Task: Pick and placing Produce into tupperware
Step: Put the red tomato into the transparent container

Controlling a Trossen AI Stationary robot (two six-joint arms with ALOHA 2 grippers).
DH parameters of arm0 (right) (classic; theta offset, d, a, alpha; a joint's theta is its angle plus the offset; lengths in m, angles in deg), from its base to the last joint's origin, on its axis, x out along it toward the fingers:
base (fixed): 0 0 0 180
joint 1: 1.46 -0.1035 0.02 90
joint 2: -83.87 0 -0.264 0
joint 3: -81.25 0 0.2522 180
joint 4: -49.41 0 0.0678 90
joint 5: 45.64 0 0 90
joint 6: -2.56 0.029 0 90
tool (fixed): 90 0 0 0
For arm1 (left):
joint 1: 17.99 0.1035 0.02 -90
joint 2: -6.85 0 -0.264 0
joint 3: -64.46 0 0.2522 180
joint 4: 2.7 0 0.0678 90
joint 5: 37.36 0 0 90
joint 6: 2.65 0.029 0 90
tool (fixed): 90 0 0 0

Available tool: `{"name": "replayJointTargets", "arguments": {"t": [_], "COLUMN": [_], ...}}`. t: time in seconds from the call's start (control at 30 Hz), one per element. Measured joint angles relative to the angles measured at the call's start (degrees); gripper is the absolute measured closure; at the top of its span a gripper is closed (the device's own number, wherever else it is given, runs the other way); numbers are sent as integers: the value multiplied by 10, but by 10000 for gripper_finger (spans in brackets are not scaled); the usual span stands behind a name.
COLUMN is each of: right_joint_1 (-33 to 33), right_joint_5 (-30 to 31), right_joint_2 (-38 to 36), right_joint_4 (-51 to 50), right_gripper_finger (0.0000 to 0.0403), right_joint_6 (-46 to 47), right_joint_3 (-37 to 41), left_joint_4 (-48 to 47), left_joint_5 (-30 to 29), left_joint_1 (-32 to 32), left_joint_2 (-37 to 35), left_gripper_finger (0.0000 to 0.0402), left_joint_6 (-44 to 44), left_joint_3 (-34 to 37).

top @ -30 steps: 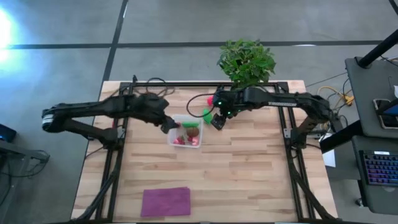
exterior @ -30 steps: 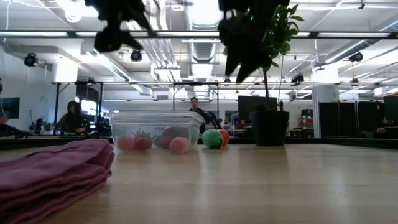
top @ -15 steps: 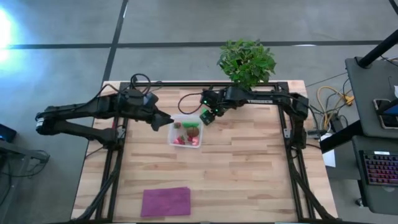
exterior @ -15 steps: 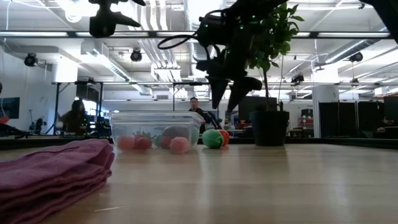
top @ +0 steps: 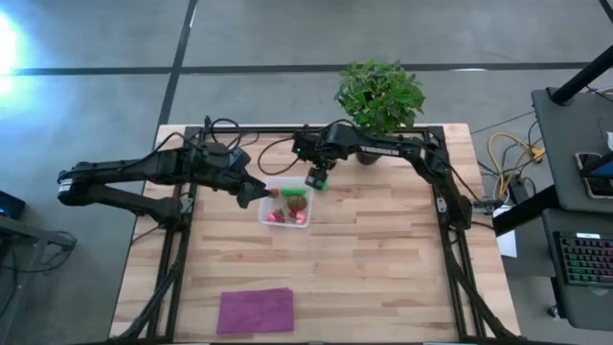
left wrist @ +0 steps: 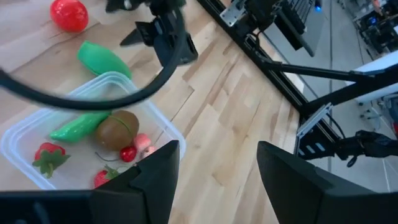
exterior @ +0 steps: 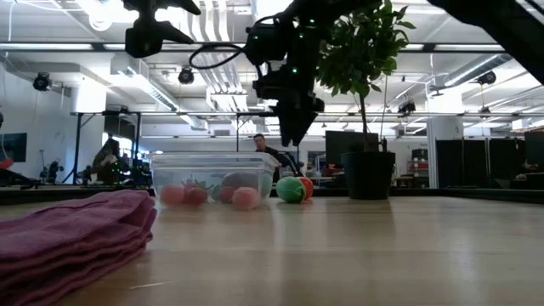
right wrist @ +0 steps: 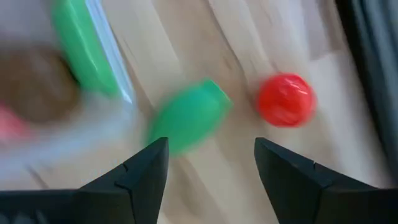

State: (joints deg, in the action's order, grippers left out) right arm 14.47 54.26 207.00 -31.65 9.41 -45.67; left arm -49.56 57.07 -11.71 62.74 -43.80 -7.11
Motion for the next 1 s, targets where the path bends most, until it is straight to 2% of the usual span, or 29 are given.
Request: {"name": "replayJointTargets", "arguments": {"t": [0.1, 0.2, 0.3, 0.53, 0.6, 0.73, 0.8, 1.0], "right_joint_1": [8, 17, 26, 63, 79, 120, 135, 150], "right_joint_5": [25, 55, 94, 93, 71, -43, -78, -80], "right_joint_2": [36, 77, 112, 149, 149, 149, 149, 149], "right_joint_4": [-86, -145, -185, -202, -203, -202, -201, -179], "right_gripper_finger": [172, 172, 172, 172, 172, 172, 172, 172], "right_joint_6": [-83, -126, -131, -130, -98, 37, 110, 194], "right_joint_3": [-58, -108, -154, -214, -215, -215, -215, -215], "left_joint_4": [0, 1, 0, 0, 0, 0, 0, 0], "left_joint_5": [0, 0, 0, -5, -21, -54, -61, -63], "left_joint_1": [-1, -1, -1, -1, 0, 0, 0, 0], "left_joint_2": [1, 0, 1, 2, 3, 8, 7, 9], "left_gripper_finger": [200, 200, 200, 200, 200, 201, 201, 201], "left_joint_6": [1, 8, 12, 2, -23, -46, -49, -27], "left_joint_3": [1, 1, 1, 1, 1, 1, 1, 1]}}
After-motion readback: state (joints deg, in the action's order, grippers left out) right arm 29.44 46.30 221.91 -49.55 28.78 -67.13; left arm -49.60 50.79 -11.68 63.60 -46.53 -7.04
